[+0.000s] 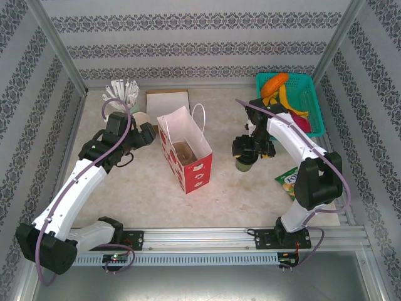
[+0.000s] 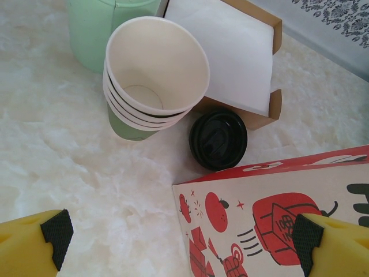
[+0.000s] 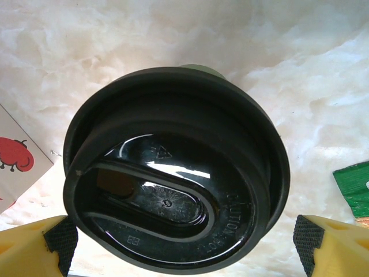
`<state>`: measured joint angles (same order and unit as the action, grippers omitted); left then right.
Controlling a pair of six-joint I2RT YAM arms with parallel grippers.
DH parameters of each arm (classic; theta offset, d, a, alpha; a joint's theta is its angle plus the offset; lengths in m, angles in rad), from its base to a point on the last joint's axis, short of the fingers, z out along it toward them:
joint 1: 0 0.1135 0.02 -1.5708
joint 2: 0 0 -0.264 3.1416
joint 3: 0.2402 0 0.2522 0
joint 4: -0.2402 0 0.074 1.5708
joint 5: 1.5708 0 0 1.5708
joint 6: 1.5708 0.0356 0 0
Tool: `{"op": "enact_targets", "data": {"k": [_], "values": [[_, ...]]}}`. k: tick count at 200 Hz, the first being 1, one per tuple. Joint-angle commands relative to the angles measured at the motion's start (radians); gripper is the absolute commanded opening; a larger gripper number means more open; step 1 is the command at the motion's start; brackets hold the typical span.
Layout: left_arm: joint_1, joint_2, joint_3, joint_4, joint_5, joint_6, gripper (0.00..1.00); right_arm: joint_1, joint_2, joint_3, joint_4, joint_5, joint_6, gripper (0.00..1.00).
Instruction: Pack the takeout coffee
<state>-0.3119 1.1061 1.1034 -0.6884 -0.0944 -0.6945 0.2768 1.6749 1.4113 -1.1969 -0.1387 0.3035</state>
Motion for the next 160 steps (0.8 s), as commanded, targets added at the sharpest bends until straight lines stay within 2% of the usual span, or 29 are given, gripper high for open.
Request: {"op": "enact_targets", "data": {"k": [1,73,160], "values": [[0.014,0.010,-0.017,-0.008,-0.026,0.018,1.00,0.000,0.016,0.029,-0.017,0.011,-0.003,0.98],[0.013,0.013,-0.022,-0.016,-0.026,0.020,1.00,0.017,0.049,0.049,-0.003,0.023,0.003,0.98],[0.014,0.016,-0.039,-0.019,-0.030,0.020,1.00,0.051,0.093,0.089,-0.046,0.127,0.004,0.98]]}}
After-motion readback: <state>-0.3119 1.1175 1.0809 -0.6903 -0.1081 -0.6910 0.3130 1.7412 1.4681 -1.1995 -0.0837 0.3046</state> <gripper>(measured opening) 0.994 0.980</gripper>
